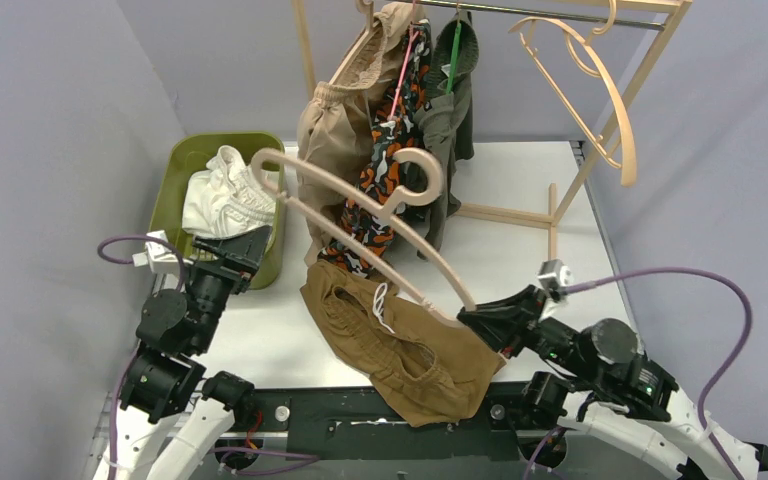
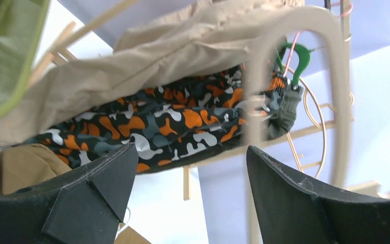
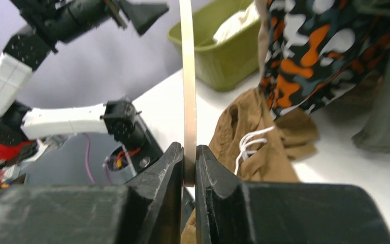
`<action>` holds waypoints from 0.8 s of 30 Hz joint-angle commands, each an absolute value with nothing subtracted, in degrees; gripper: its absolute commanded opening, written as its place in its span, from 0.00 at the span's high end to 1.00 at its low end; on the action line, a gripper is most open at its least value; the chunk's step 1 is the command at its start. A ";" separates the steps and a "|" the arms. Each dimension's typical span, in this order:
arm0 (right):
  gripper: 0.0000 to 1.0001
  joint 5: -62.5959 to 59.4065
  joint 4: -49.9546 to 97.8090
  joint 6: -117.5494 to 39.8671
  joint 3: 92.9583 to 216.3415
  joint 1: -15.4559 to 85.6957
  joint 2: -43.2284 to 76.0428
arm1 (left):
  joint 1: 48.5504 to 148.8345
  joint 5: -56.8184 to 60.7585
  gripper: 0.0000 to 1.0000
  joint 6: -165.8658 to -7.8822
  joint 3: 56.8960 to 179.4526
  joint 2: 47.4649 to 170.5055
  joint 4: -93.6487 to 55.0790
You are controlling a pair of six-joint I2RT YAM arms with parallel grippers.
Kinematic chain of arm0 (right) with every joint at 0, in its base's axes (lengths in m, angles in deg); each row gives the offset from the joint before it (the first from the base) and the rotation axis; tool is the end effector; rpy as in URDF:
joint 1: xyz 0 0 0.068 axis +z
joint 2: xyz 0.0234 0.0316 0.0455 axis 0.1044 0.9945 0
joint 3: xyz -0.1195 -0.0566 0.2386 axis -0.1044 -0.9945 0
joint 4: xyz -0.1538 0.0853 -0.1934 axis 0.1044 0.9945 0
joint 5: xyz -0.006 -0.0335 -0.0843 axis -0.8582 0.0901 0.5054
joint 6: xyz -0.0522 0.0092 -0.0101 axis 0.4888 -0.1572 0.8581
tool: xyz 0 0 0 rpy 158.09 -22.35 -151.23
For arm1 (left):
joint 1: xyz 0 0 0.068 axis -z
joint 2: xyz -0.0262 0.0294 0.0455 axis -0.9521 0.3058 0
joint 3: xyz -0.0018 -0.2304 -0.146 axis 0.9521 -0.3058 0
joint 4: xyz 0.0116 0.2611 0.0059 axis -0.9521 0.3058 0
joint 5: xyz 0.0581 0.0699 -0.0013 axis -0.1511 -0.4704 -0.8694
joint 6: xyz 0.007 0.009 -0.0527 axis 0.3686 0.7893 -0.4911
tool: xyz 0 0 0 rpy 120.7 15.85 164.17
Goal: Remove the shorts from the hanger
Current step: Place the hanger on the clothes rod.
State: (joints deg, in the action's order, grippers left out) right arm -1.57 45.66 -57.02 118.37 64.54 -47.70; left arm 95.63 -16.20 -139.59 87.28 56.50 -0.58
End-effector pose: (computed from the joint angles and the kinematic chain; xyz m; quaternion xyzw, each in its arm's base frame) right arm 0.0381 0.0710 0.3393 -0.2486 0.6616 0.5053 0.4952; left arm 0.0936 -0.0339 0.3537 -0.3002 0.6283 -0.4522 0.5573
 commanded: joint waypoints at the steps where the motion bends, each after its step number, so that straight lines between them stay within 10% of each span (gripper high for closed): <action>1: 1.00 6.66 35.59 -51.85 116.07 64.60 -56.32 | 95.31 -25.15 0.21 -137.55 89.82 53.60 6.78; 24: 1.00 26.36 36.88 -41.17 117.24 52.61 -66.87 | 95.37 -18.60 0.21 -141.67 85.91 59.32 5.53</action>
